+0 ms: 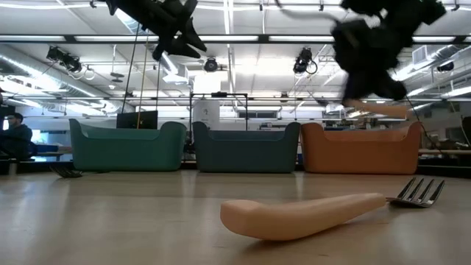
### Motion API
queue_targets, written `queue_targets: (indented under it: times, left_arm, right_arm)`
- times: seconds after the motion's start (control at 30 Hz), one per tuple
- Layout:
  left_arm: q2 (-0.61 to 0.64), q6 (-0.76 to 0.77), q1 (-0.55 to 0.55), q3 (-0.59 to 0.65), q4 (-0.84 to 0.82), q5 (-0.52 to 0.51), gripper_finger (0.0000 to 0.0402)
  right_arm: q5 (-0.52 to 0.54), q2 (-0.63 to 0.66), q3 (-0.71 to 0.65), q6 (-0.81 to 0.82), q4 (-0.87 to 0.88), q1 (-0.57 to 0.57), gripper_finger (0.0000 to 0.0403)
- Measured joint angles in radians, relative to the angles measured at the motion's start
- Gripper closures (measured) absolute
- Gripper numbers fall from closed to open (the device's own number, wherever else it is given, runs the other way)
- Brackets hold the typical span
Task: Sort silverware by color (type)
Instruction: Put the orange fork into the green bin
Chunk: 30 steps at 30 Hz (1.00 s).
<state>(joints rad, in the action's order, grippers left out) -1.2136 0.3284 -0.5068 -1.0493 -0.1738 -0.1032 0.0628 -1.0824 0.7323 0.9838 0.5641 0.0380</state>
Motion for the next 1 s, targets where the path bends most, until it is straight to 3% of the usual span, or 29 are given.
queue_targets:
  times: [0.17, 0.3, 0.5, 0.7, 1.0]
  left_arm:
    - [-0.039, 0.284, 0.007, -0.001, 0.053, 0.003, 0.0256]
    - [-0.079, 0.37, 0.029, 0.0, 0.135, 0.004, 0.0256]
    - [-0.119, 0.401, 0.067, 0.0, 0.258, 0.005, 0.0256]
    - [-0.163, 0.459, 0.089, -0.001, 0.302, 0.004, 0.0256]
    - [-0.222, 0.422, 0.105, 0.0, 0.319, 0.005, 0.0256]
  right_arm:
    - [0.1, -0.01, 0.068, -0.236, -0.317, 0.06, 0.0365]
    - [0.156, -0.069, 0.139, -0.372, -0.482, 0.133, 0.0365]
    - [0.249, -0.184, 0.262, -0.451, -0.487, 0.238, 0.0365]
    - [0.127, -0.327, 0.399, -0.522, -0.484, 0.267, 0.0365]
    - [0.126, -0.475, 0.552, -0.535, -0.374, 0.266, 0.0364]
